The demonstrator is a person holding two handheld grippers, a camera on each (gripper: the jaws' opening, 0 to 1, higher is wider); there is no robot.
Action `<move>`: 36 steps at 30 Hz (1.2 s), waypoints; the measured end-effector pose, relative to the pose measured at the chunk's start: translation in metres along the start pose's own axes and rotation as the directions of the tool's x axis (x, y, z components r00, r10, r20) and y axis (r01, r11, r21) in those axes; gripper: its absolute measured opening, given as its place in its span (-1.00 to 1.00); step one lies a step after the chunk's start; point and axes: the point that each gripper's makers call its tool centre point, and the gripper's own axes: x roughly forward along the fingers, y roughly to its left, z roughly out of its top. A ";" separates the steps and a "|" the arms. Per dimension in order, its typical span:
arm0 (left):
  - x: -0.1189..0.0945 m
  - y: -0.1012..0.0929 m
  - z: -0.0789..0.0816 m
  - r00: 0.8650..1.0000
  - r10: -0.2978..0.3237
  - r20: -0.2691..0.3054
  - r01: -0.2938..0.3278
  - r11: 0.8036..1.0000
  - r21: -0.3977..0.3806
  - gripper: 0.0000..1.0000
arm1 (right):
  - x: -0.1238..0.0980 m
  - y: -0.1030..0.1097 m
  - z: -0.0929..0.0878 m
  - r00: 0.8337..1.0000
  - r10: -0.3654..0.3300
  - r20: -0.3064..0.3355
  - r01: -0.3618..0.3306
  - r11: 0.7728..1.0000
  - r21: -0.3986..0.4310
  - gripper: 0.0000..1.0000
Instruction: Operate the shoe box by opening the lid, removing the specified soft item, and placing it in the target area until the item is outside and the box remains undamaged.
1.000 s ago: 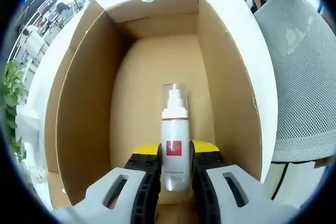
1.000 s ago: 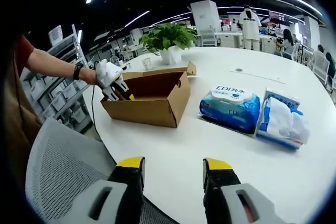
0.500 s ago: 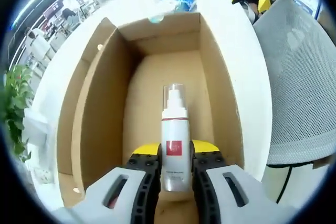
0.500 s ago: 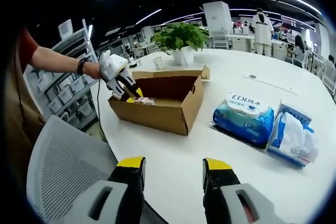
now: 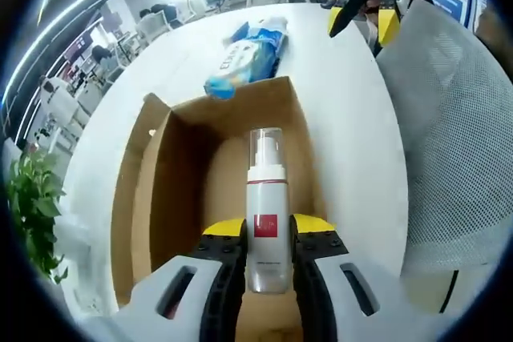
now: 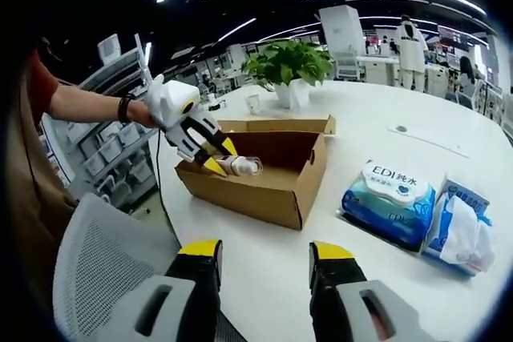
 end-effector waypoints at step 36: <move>0.003 -0.055 0.099 0.990 -0.020 0.138 -0.020 0.959 0.282 -0.60 | 0.033 0.016 0.027 0.976 0.203 0.075 -0.216 0.880 0.422 -0.35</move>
